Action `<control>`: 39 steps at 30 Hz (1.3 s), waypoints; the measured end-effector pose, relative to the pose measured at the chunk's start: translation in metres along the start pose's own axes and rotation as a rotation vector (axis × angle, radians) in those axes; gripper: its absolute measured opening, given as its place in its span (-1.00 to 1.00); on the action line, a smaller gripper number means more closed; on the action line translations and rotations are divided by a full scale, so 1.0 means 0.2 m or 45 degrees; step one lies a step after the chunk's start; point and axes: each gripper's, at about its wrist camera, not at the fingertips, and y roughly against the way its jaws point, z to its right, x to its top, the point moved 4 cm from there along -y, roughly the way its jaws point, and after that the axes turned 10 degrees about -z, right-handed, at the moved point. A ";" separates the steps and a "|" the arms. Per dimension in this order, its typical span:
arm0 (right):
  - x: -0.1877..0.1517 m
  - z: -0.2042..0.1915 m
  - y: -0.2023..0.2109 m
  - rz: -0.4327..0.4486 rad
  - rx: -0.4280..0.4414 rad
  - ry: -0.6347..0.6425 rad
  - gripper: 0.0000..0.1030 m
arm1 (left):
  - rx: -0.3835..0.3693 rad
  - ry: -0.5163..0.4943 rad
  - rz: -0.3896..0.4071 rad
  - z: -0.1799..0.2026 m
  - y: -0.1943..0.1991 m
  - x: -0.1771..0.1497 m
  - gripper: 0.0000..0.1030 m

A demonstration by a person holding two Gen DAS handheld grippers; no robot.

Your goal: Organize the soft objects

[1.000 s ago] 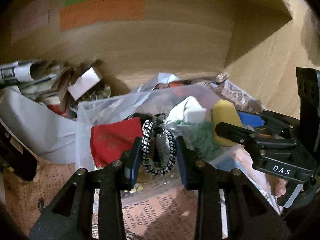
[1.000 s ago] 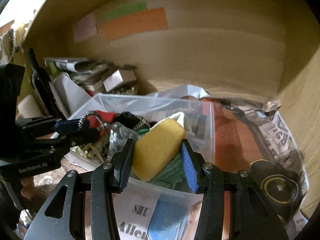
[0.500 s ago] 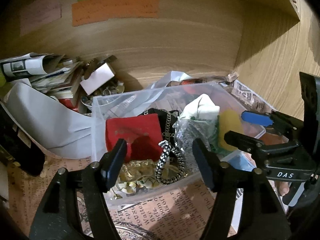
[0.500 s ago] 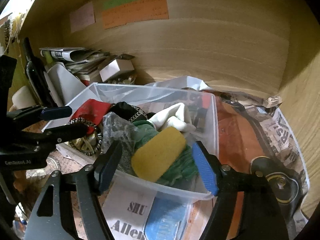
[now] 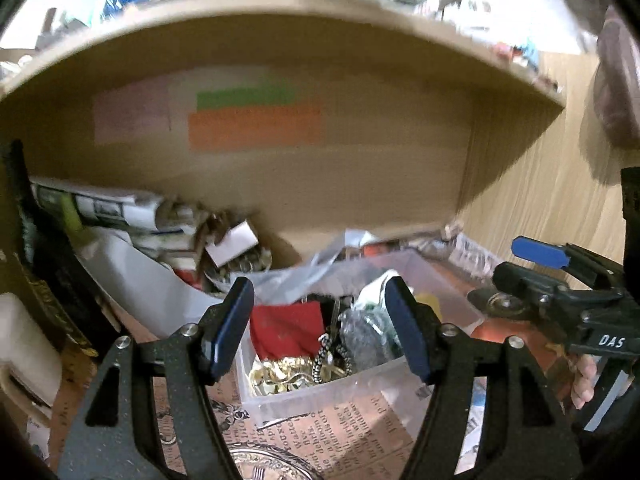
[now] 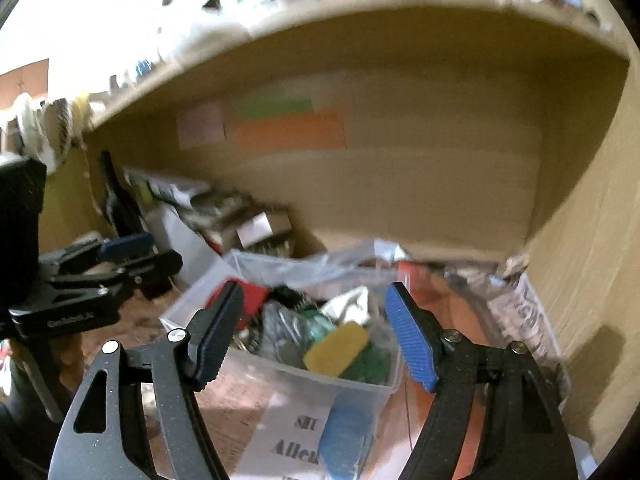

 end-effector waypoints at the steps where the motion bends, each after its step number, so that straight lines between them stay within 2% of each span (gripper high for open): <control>1: 0.01 -0.01 0.03 0.025 0.001 0.002 0.39 | 0.002 0.002 0.016 0.00 0.03 0.01 0.33; 3: 0.02 -0.03 0.09 0.063 0.002 0.005 0.39 | 0.011 0.006 0.054 0.00 0.08 0.02 0.36; 8: 0.04 -0.07 0.19 0.135 0.002 0.017 0.43 | 0.041 0.014 0.153 0.00 0.23 0.03 0.65; 11: 0.04 -0.09 0.23 0.172 -0.001 0.016 0.66 | 0.043 0.014 0.188 0.01 0.28 0.03 0.75; 14: 0.05 -0.11 0.26 0.197 -0.005 0.018 0.68 | 0.051 0.016 0.210 0.01 0.32 0.03 0.83; 19: 0.04 -0.13 0.30 0.232 -0.036 0.019 0.98 | 0.055 0.030 0.234 0.01 0.38 0.02 0.96; 39: 0.03 -0.18 0.31 0.243 -0.037 0.028 1.00 | 0.046 0.030 0.227 0.00 0.38 0.00 1.00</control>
